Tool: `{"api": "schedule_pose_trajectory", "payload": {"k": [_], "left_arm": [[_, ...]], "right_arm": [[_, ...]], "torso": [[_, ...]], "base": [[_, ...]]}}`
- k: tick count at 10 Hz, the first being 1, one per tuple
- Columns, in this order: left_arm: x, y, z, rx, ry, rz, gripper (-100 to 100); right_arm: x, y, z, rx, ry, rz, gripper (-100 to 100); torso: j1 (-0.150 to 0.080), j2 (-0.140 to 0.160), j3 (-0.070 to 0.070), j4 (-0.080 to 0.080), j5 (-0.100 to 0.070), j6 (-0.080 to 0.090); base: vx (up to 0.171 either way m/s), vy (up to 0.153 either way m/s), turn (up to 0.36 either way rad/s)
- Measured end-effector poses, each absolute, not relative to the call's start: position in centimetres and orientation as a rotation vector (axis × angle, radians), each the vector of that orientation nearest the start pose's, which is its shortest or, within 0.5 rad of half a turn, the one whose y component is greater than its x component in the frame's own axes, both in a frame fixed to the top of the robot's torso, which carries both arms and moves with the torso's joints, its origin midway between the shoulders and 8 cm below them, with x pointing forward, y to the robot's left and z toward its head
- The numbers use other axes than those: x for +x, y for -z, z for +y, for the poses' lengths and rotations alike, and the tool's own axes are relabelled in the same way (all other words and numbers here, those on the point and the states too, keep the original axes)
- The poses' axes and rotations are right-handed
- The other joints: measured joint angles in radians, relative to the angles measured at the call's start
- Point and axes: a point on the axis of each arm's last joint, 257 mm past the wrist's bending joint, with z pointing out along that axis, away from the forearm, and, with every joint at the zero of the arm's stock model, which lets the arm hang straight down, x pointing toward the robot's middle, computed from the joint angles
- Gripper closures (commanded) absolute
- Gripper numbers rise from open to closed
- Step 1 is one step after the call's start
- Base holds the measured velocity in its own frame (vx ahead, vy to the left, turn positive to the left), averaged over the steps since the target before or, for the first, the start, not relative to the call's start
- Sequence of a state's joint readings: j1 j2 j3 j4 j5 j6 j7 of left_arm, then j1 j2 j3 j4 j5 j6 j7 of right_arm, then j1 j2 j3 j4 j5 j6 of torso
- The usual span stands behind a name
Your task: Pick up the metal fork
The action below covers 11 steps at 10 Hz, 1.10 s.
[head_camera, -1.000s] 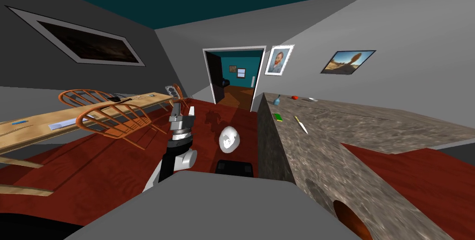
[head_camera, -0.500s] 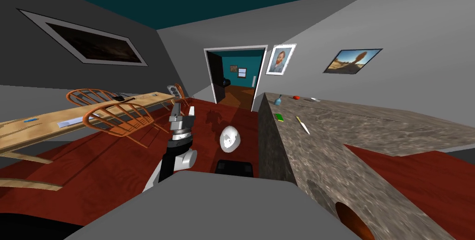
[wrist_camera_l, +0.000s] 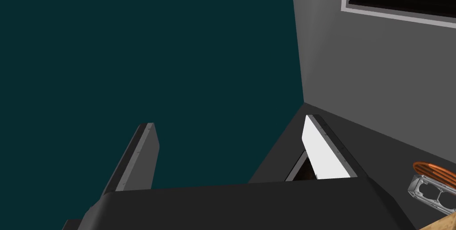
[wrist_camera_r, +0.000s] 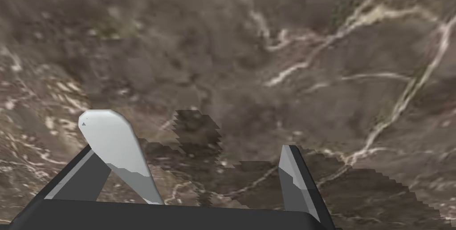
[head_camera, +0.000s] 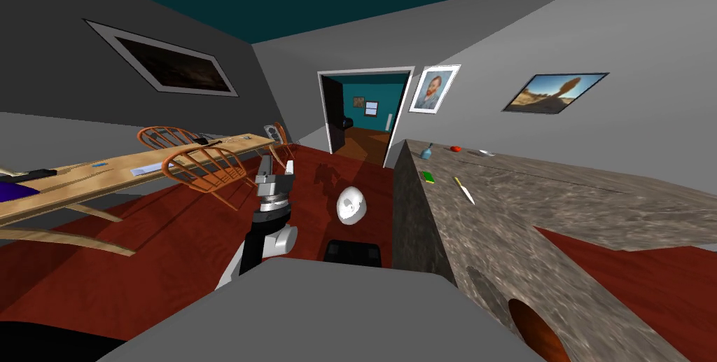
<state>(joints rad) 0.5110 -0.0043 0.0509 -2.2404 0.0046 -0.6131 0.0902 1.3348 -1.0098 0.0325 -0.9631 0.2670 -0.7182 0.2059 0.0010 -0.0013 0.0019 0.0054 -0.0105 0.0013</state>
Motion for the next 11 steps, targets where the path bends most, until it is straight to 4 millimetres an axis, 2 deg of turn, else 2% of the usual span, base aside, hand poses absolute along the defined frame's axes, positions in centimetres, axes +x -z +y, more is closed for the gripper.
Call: {"api": "schedule_pose_trajectory", "payload": {"k": [7,11], "left_arm": [[32.8,-2.5,29.6,-0.634,1.349,0.537,0],[32.8,-2.5,29.6,-0.634,1.349,0.537,0]], "right_arm": [[-24.7,37.3,-63.0,0.745,0.130,2.847,-100],[-23.8,37.9,-64.5,0.807,0.126,2.828,-100]], "torso": [[-0.009,-0.004,0.001,0.005,-0.011,-0.003],[-0.009,-0.002,0.003,0.007,-0.015,-0.005]], "base": [[-0.077,0.052,0.104],[-0.084,0.064,0.097]]}}
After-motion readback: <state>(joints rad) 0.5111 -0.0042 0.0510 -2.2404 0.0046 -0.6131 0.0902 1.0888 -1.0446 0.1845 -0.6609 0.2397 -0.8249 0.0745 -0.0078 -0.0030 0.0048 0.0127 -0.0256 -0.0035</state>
